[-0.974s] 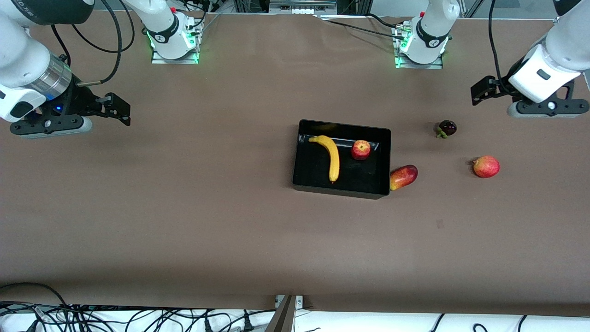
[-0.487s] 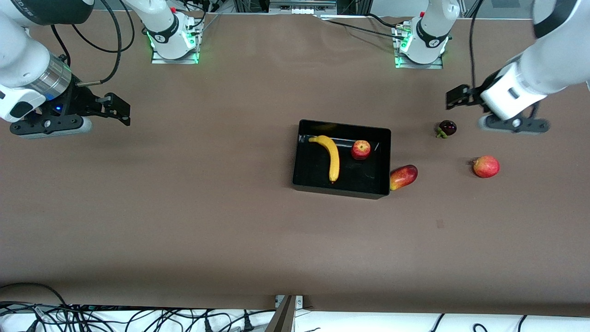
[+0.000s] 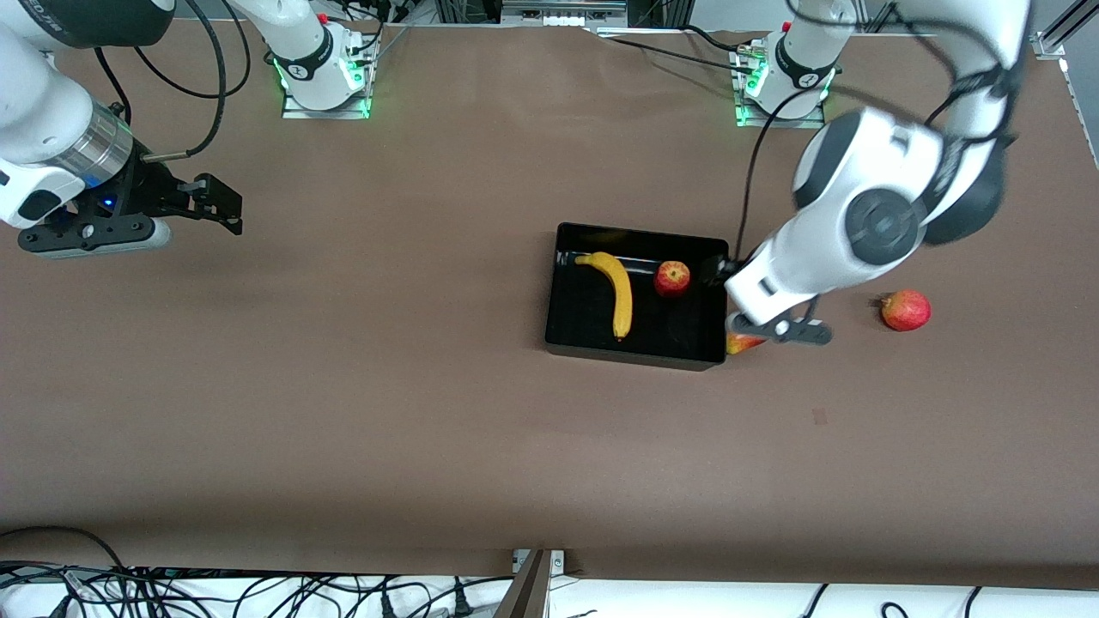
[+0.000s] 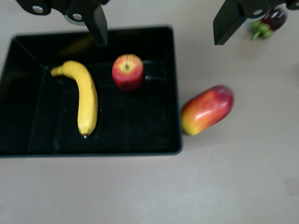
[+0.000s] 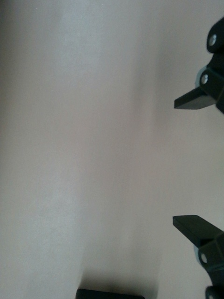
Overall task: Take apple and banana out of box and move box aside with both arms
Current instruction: 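Reach the left gripper down into the black box toward the red apple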
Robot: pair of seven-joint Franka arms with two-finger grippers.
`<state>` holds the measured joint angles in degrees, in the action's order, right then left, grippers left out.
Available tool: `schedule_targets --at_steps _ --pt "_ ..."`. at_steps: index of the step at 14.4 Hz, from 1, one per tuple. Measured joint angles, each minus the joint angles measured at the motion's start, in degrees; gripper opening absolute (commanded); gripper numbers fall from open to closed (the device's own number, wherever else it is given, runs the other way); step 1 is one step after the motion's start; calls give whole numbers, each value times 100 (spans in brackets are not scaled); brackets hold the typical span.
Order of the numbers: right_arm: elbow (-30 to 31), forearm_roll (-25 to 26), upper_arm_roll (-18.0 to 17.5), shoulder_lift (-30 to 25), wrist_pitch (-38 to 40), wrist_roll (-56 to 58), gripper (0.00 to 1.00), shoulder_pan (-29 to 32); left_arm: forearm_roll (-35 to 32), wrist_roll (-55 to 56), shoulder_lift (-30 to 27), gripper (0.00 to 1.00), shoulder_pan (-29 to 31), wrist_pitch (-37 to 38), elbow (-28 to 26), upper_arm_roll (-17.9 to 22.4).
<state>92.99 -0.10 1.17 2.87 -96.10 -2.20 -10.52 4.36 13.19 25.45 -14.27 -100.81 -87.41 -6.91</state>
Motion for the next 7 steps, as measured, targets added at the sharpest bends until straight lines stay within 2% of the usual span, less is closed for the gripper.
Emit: schedule_targets --at_steps 2,4,7 --pt "0 0 0 2 0 0 100 0 0 158 281 100 -147 -266 -126 -3" --pt "0 0 1 4 0 0 100 0 -93 571 327 100 -403 -615 -529 -9" --pt "0 0 1 7 0 0 100 0 -833 1554 300 100 -969 -1144 -1185 -24"
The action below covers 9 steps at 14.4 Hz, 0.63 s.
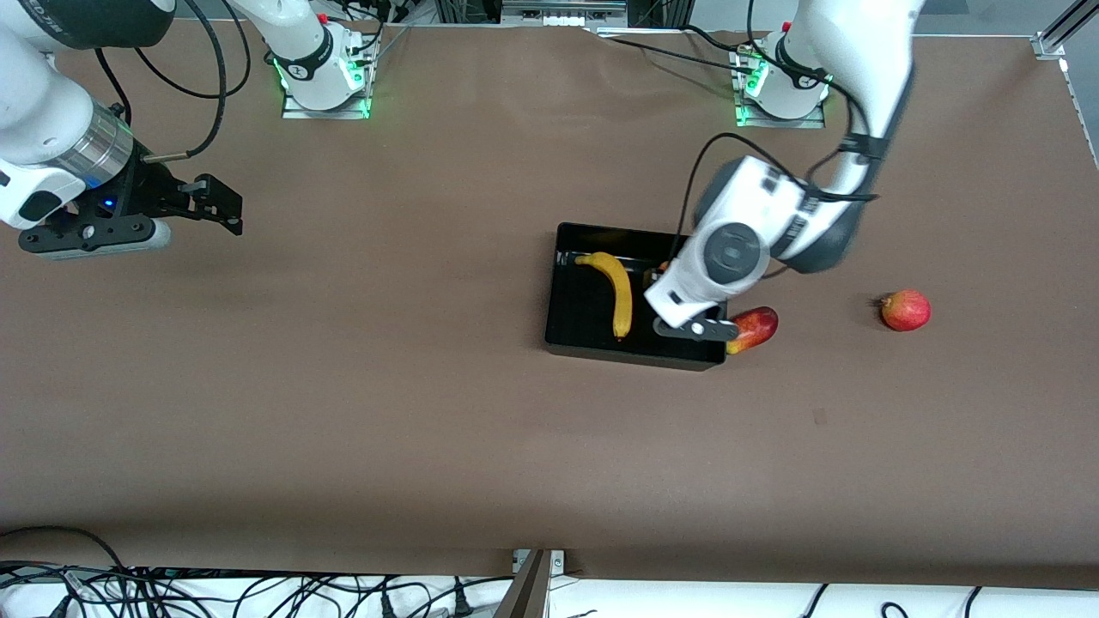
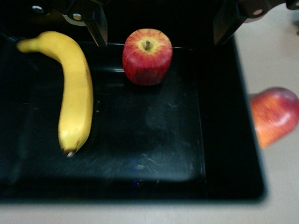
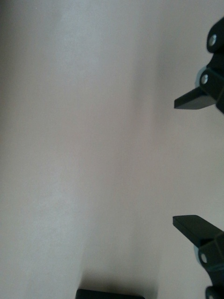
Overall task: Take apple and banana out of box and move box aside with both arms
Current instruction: 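Reach the left gripper down into the black box toward the red apple, then close the left gripper on the red apple inside the box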
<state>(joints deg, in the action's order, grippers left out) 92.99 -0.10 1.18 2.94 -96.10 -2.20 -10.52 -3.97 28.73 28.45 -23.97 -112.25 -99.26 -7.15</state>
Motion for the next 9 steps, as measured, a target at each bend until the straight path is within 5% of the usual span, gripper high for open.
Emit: schedule_targets --at_steps 3,9 --pt "0 0 0 1 0 0 100 0 -598 545 -8 100 -350 -365 -466 -3" --pt "0 0 0 4 0 0 100 0 -718 575 -10 95 -196 -1832 -1432 51"
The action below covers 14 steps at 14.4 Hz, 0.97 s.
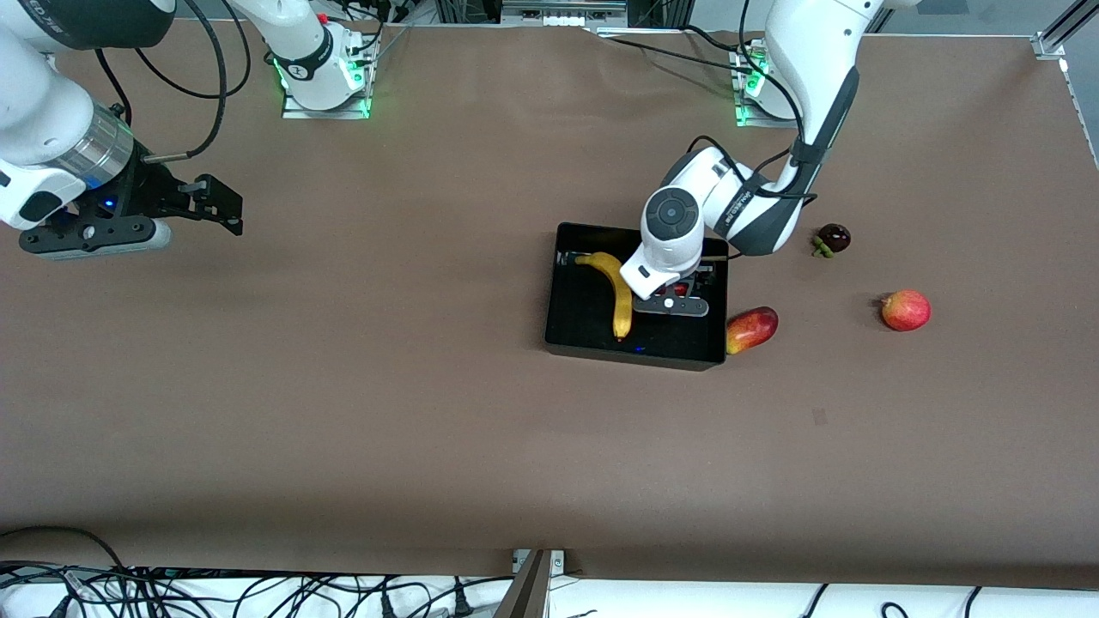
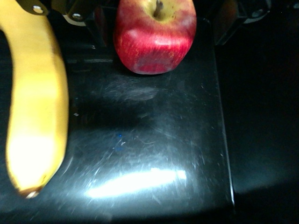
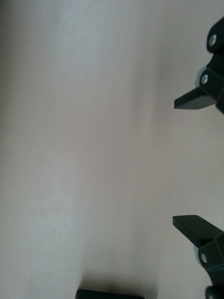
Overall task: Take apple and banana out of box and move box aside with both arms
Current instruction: 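Close the left gripper on the red apple inside the box, then lift the red apple out of the box with the left gripper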
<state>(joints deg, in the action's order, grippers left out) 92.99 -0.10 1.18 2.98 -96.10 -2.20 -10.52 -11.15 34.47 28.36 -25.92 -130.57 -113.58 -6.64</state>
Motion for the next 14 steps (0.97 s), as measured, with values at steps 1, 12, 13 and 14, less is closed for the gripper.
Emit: schedule_targets --at_steps 1,12,13,14 --pt "0 0 0 0 0 0 100 0 0 0 0 53 4 -76 -85 0" --pt "0 0 0 2 0 0 100 0 51 -4 -376 24 43 1530 961 -1" --pt "0 0 0 2 0 0 100 0 60 -45 -441 26 94 1979 1248 5" --pt "0 0 0 2 0 0 100 0 62 -224 -490 27 208 2339 1486 12"
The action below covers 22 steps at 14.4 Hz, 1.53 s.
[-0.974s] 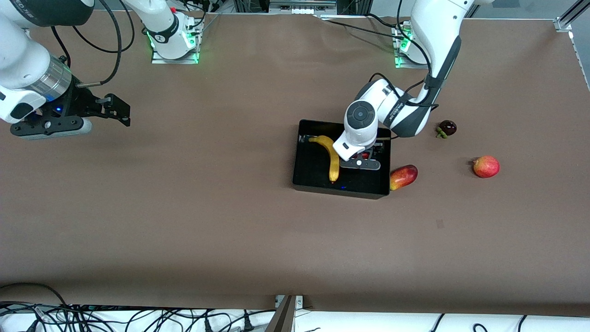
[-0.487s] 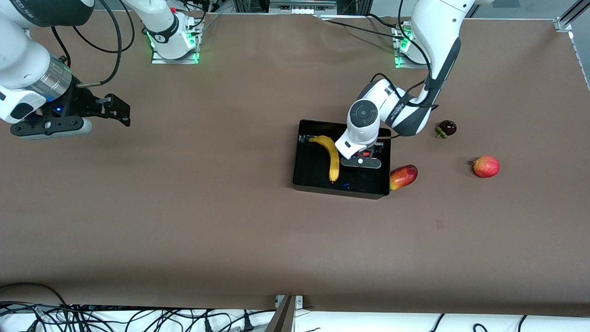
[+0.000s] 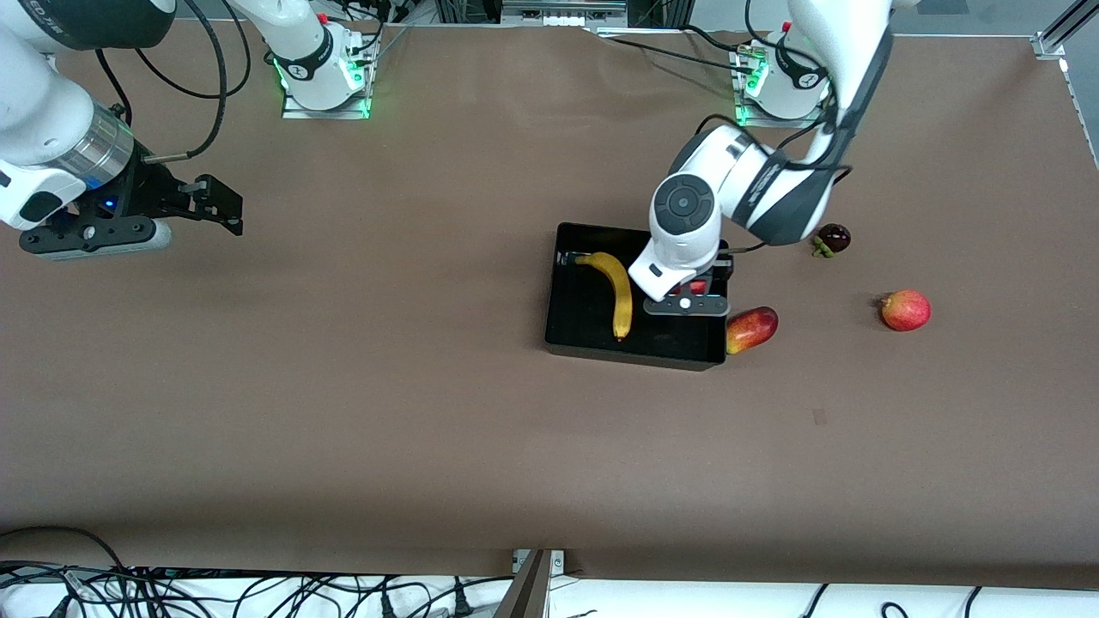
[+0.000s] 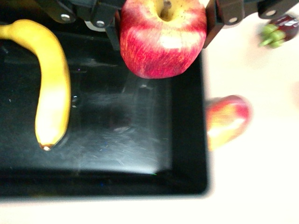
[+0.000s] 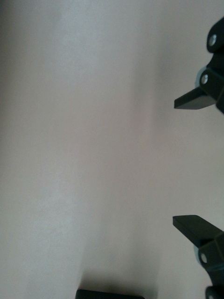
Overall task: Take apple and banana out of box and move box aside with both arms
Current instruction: 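Lift the red apple out of the box with the left gripper, then lower the apple beside the mangosteen and open the left gripper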
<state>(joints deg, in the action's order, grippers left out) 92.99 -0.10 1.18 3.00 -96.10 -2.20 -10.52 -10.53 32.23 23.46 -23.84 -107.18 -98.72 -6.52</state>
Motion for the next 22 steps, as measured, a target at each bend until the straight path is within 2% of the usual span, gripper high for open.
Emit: schedule_targets --at_steps 2,5,9,11,12,13,14,15,20,22 --pt "0 0 1 1 0 0 100 0 2 -788 -39 26 481 301 237 26" --pt "0 0 1 1 0 0 100 0 8 -2266 67 27 1518 244 244 64" --pt "0 0 1 1 0 0 100 0 8 -3732 577 30 2478 -826 15 71" --pt "0 0 0 2 0 0 100 0 -1 -4092 777 38 2714 -1432 -250 73" --pt "0 0 0 2 2 0 100 0 -48 -4164 837 45 2786 -1701 -394 74" --pt "0 0 -1 2 3 0 100 0 -129 -4182 875 59 2847 -1934 -527 75" --pt "0 0 -2 2 3 0 100 -1 -195 -4194 891 89 2894 -2106 -636 76" --pt "0 0 -2 2 4 0 100 -1 -219 -4201 893 100 2920 -2222 -714 75" --pt "0 0 -5 2 6 0 100 -1 -231 -4221 865 100 3008 -2358 -789 53" --pt "0 0 -6 2 6 0 100 -1 -227 -4170 719 100 3012 -2180 -716 -79"
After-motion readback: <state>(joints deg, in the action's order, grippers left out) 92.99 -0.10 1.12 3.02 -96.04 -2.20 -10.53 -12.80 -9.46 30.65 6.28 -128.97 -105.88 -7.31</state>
